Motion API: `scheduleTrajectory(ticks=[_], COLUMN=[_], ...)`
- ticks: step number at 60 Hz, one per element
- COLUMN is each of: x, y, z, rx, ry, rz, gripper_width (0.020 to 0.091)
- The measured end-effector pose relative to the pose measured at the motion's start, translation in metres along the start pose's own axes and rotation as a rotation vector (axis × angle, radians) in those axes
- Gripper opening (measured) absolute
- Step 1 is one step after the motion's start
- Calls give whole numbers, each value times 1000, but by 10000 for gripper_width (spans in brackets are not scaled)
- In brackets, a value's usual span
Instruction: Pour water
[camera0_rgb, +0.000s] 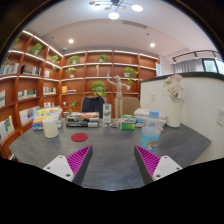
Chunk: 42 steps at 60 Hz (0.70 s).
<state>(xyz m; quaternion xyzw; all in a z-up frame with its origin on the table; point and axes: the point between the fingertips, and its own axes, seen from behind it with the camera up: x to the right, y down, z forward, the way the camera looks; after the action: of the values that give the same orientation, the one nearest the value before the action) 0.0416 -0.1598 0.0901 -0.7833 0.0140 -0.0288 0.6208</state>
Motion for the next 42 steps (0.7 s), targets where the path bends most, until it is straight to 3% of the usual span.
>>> scheduleTrajectory(ticks=[11,24,29,36,42], x=[82,121,127,130,129], y=[6,-7,-14,-20,-19], z=[37,90,104,116,119], rx=[32,62,82,94,88], ry=[80,99,91,74,62], rz=[28,-1,-10,0,10], gripper_width=[859,840,743,505,457])
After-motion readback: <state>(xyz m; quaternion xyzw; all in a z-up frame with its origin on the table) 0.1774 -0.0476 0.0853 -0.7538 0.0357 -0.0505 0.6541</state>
